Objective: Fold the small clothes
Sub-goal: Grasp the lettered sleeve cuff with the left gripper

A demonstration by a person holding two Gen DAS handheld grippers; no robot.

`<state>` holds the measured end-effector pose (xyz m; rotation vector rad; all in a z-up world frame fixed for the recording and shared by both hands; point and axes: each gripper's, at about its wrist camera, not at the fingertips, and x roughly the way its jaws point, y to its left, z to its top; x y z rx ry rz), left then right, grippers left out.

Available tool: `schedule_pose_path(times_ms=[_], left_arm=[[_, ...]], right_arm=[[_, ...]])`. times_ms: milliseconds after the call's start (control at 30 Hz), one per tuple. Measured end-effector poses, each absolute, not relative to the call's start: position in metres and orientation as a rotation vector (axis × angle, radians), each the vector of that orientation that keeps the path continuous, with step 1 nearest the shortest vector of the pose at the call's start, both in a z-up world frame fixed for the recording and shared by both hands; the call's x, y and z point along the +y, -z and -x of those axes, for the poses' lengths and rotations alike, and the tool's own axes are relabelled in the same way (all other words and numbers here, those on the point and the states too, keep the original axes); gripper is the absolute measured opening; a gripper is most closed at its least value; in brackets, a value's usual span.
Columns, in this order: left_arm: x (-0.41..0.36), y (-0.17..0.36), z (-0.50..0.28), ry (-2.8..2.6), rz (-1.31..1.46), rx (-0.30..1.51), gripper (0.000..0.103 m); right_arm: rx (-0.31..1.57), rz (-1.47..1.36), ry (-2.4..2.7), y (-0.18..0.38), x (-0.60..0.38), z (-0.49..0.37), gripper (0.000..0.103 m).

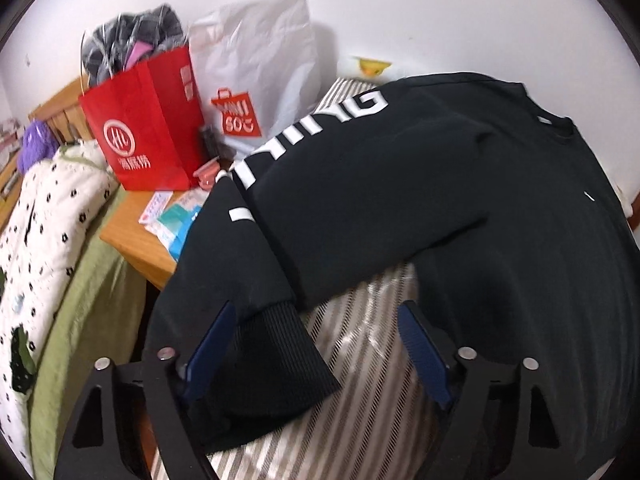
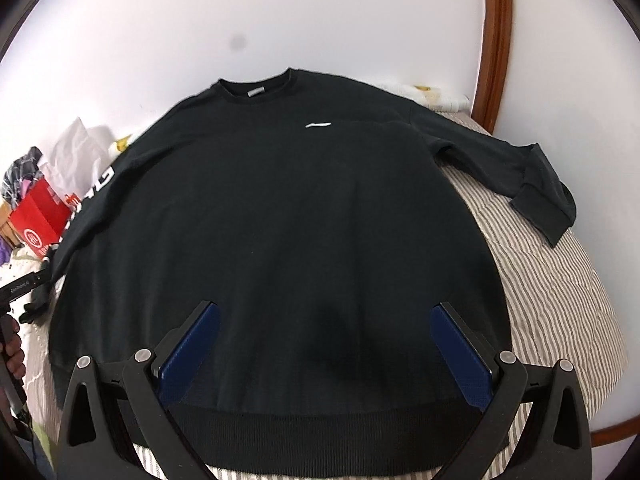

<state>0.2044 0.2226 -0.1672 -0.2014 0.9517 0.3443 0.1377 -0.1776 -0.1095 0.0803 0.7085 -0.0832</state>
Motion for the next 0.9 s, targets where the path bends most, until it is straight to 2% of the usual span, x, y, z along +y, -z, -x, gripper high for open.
schedule_pose_path(times_ms=[233,367,567,900], left_arm=[[0.233,0.180,-0.208,-0.404,0.209,0.948,0.057],[0.233,0.180,-0.206,-0.442,0.166,0.946,0.035],[0.236,0.169,-0.202,-0.420,0.184,0.945,0.013],[0.203,0.110,-0.195,-0.329,0.223,0.829,0.011]], right_arm=[[0.733,-0.039,0.086,0.110,-0.169,-0.163,0.103],[0.744,-0.016,0.069,0.111,-0.160,-0.170,0.103],[0.762,0.016,0.051,0.116,-0.152,-0.174,0.103],[0.773,-0.005,0.035,0.120,-0.165,-0.169,0.103]])
